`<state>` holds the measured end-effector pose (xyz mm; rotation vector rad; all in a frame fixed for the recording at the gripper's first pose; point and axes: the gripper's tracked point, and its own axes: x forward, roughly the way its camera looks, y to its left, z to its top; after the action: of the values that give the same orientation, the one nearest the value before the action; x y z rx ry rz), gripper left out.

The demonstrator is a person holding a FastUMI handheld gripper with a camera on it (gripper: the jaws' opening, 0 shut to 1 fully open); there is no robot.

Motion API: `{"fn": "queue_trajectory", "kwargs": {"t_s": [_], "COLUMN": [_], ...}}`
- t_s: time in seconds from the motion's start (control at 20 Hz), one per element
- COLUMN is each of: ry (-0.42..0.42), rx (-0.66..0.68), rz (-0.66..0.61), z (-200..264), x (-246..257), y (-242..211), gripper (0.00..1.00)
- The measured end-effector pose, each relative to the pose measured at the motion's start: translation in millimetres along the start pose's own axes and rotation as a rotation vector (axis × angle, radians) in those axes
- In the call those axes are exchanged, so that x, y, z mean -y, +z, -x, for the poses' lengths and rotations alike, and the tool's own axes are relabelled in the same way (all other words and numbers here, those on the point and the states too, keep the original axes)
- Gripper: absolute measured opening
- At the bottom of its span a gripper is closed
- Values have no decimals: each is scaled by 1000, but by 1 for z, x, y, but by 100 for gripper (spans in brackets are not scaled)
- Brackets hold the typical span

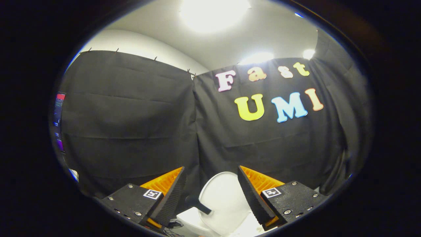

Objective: Open the toilet lid.

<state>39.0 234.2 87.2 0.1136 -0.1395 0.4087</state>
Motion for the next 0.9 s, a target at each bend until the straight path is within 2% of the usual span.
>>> {"fn": "queue_trajectory", "kwargs": {"t_s": [0.15, 0.35, 0.5, 0.7, 0.9], "ry": [-77, -176, -253, -274, -301], "rx": [15, 5, -25, -67, -71], "rz": [63, 62, 136, 137, 35], "z": [30, 61, 84, 102, 114], "x": [59, 139, 194, 230, 253], "y": [18, 29, 28, 8, -1], "gripper": [95, 95, 95, 95, 95]}}
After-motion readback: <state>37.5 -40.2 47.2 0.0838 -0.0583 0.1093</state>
